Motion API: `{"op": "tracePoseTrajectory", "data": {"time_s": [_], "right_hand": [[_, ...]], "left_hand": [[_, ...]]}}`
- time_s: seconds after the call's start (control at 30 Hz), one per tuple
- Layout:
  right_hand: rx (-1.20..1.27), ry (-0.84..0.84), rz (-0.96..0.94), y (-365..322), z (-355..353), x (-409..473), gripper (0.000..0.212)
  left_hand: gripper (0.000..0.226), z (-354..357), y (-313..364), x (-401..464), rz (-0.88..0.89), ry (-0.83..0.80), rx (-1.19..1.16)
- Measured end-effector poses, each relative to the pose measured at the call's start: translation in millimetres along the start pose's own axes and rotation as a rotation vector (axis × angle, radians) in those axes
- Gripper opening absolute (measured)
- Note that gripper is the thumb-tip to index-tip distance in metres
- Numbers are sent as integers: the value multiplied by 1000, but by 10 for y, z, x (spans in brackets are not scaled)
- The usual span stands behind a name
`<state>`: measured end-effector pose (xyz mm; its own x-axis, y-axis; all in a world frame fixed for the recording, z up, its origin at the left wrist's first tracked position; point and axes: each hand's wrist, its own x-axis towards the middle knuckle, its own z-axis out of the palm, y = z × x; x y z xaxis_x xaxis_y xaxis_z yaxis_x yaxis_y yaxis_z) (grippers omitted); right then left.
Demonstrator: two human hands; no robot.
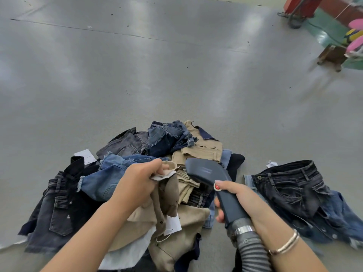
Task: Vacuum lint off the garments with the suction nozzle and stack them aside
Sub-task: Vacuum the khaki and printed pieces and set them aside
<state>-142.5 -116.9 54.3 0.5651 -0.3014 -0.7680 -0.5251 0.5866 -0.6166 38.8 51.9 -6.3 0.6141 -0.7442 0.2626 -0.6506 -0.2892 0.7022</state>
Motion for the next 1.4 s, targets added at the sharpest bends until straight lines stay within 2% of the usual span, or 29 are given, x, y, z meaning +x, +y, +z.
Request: {"op": "tracePoseTrajectory", "data": {"time_s": [0.1,0.17,0.3,0.5,0.63,0.73,0.8,0.87,1.03,1.1,1.23,1.3,1.4], "right_hand": [[-56,-29,-99,-3,-32,-69,28],[-100,-77,-141,23,-31,-131,36],[-141,-123,-119,89,30,-172,40],[-65,-3,-113,-10,8,-90,19],[-42,67,-169,-79,-79,-129,21],[-143,11,-270,-72,-117,-250,32],[-220,-59,-293,-56,-93,-337,26],[-281,-119,-292,-24,-46,-380,17],[-406,-159,-274,65,100,-385,27],[-425,-135,-272,70,123,-372,32],[-422,-29,-294,10,15,-369,19],[-426,-52,-292,-4,-23,-400,20],[-482,-118,-242,43,27,-419,31]], "left_hand": [[29,-16,-17,46,-202,108,27],[25,-21,1,73,-310,101,-34],[18,-31,116,106,-511,-73,-182],[17,-67,281,49,-638,-297,-594],[9,-86,275,52,-679,-195,-657],[14,-47,253,79,-720,-81,-617],[27,4,238,89,-685,-40,-541],[37,42,233,94,-565,-13,-305],[56,86,273,38,-255,0,91],[56,103,282,20,-201,-23,159],[53,132,301,14,-153,-55,220],[54,139,295,18,-148,-62,242],[54,154,282,17,-137,-79,292]]}}
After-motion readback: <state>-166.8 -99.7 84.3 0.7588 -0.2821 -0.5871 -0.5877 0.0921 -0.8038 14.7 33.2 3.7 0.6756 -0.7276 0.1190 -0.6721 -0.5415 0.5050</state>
